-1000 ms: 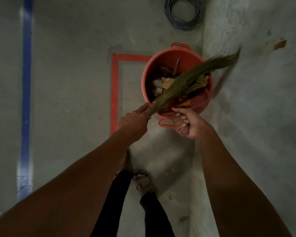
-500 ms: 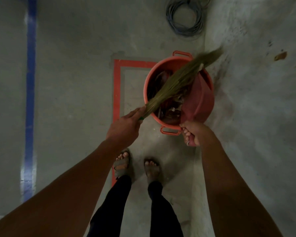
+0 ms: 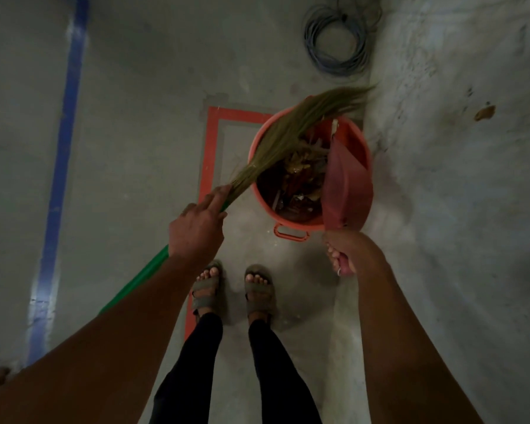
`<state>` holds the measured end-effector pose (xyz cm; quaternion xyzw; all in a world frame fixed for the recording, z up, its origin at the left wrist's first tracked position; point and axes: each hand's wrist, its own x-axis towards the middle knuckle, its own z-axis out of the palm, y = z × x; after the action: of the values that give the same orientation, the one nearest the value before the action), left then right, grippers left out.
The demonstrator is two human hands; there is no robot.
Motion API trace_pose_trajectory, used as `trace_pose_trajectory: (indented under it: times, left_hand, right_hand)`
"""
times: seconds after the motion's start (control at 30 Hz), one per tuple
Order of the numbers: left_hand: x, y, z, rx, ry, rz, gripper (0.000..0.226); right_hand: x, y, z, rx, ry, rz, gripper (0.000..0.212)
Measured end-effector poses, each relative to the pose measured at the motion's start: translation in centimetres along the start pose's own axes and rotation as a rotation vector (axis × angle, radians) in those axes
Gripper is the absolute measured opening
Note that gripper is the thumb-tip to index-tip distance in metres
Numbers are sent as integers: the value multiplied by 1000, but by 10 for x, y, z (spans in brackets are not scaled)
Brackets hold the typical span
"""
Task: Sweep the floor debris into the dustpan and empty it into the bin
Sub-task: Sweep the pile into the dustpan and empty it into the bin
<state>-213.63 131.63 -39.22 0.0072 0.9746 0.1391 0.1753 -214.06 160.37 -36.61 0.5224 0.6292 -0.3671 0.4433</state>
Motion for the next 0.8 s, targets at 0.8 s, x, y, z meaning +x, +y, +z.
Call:
trace_pose_trajectory:
  times: [0.8]
  left_hand:
    - [-40,48,3,-135,-1,-24,60]
  right_hand:
    - [-33,-6,-38,-302,-96,-1,33]
